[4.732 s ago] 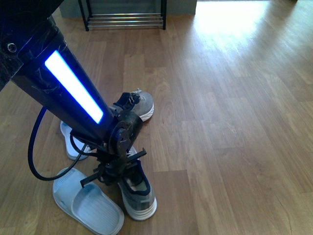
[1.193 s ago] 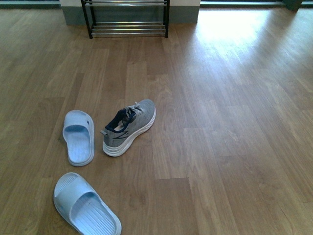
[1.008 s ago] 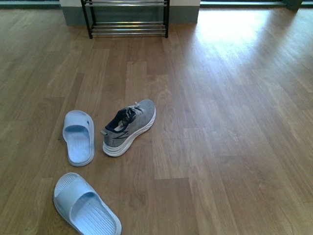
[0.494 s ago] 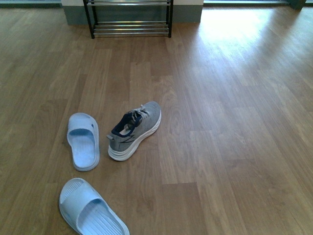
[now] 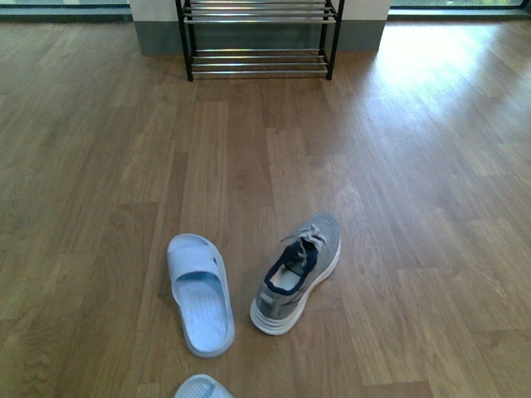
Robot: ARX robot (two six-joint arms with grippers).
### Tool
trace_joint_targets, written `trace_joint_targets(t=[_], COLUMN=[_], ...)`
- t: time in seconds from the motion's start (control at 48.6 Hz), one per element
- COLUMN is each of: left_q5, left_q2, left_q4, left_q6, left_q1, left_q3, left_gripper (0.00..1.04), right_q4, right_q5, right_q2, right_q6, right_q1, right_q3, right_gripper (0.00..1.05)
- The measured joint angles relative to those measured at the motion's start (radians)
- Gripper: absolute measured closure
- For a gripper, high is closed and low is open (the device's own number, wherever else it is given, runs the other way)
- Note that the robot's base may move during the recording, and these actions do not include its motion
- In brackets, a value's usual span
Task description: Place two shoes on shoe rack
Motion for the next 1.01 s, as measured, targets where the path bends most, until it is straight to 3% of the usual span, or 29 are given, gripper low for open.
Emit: trace_joint_targets(t=[1.008], left_q5=[0.0], left_q2=[0.001], left_q4=[0.0], left_q6=[0.0], left_q1=[0.0], left_q3=[0.0], left_gripper=[1.02], right_q4=[0.0], right_q5=[0.0], right_q2=[0.001], right_q6=[0.0], right_q1=[0.0], right_q3=[0.0], right_gripper=[0.09])
